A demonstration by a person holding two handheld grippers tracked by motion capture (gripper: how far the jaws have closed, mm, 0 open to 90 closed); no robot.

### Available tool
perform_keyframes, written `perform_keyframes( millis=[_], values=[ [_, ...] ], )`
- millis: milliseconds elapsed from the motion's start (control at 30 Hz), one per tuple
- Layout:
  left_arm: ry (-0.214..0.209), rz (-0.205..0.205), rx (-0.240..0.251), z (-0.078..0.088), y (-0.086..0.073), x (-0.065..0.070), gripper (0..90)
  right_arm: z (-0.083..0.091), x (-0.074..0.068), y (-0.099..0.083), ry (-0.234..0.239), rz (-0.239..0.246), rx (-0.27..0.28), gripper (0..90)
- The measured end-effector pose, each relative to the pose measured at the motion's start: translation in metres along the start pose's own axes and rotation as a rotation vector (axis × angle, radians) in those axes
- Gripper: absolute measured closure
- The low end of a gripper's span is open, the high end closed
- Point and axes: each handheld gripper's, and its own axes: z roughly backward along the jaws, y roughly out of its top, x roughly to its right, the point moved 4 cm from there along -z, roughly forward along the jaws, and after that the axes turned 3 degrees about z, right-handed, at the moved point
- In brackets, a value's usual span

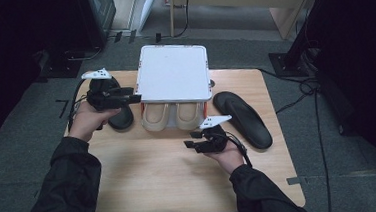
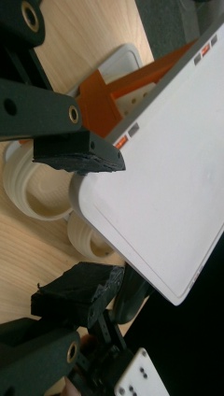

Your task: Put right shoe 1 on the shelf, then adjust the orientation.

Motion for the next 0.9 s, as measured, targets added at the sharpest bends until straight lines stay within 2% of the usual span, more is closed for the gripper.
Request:
perform_keyframes(
  millis=[233, 300, 467, 567, 900],
  values=[
    [0.040, 0.019, 0.023, 0.009, -0.008, -0.012, 43.1, 0.008, 0.003, -0.003, 0.001, 0.011, 0.009, 51.3],
    [0.058, 0.026, 0.021, 0.010, -0.011, -0.017, 43.4, 0.009, 0.004, -0.003, -0.011, -0.004, 0.014, 52.4],
    [0.094, 0.045, 0.017, 0.014, -0.026, -0.032, 43.5, 0.014, 0.009, -0.003, -0.014, 0.010, 0.027, 52.9],
    [0.141, 0.040, 0.027, 0.017, -0.037, -0.040, 43.7, 0.018, 0.013, -0.003, -0.020, 0.023, 0.032, 53.1],
    [0.212, 0.150, -0.014, 0.023, -0.065, -0.073, 44.1, 0.036, 0.032, -0.008, -0.036, 0.028, 0.047, 53.2]
  ],
)
